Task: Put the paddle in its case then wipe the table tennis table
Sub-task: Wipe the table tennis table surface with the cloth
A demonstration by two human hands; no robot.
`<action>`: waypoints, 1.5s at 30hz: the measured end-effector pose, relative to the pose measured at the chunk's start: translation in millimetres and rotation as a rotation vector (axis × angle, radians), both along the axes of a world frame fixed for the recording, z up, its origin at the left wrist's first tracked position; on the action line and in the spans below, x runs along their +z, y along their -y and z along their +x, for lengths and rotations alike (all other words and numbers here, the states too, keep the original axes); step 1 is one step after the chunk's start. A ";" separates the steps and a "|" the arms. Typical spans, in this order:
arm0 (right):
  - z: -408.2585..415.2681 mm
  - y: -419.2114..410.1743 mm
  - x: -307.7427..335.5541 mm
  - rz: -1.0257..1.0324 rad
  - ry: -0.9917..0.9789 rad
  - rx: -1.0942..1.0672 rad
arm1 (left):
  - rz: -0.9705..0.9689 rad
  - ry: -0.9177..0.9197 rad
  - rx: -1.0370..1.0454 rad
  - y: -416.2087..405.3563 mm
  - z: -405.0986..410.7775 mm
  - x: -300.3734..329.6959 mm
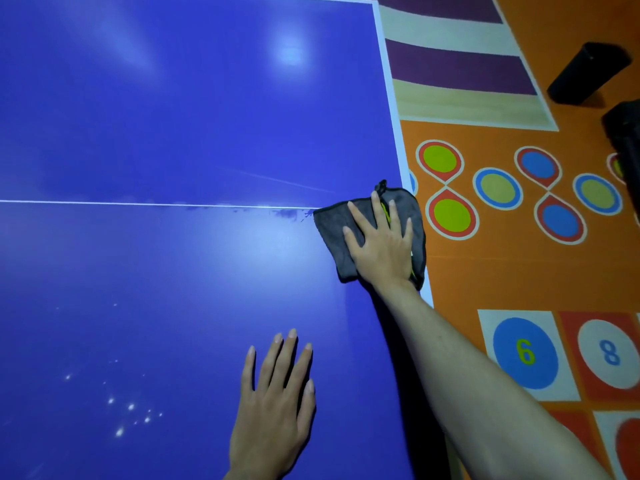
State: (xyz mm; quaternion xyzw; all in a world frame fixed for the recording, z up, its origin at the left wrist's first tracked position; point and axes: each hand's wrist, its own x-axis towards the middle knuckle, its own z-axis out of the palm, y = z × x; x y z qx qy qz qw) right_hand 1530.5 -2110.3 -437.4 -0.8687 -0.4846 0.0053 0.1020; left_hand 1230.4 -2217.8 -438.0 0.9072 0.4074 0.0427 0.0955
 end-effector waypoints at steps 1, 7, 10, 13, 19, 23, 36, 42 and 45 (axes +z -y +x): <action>1.6 -3.1 -0.7 0.005 0.004 -0.002 | 0.003 0.004 0.000 -0.5 0.1 0.6; -30.9 30.8 -2.4 0.044 0.001 0.023 | 0.013 0.019 0.003 -0.9 -0.4 1.8; -67.6 71.6 -3.3 0.033 -0.001 0.062 | 0.022 0.038 0.010 -0.1 -0.1 3.9; -106.4 120.0 0.1 0.008 -0.015 0.099 | 0.017 0.086 0.013 0.4 -1.9 7.4; -183.7 211.8 5.5 -0.036 -0.027 0.166 | -0.123 0.287 0.126 -3.3 -10.0 19.7; -186.7 215.5 4.7 -0.039 -0.028 0.159 | 0.004 0.096 0.165 -20.7 -26.3 16.8; -82.6 28.5 1.6 0.055 0.000 0.235 | 0.032 -0.013 0.174 -32.8 -33.8 4.5; -54.7 -30.8 1.7 0.077 0.008 0.257 | 0.020 0.003 0.197 -35.8 -31.8 3.3; -53.2 -35.3 1.2 0.068 -0.002 0.264 | 0.010 -0.003 0.198 -37.4 -31.2 4.7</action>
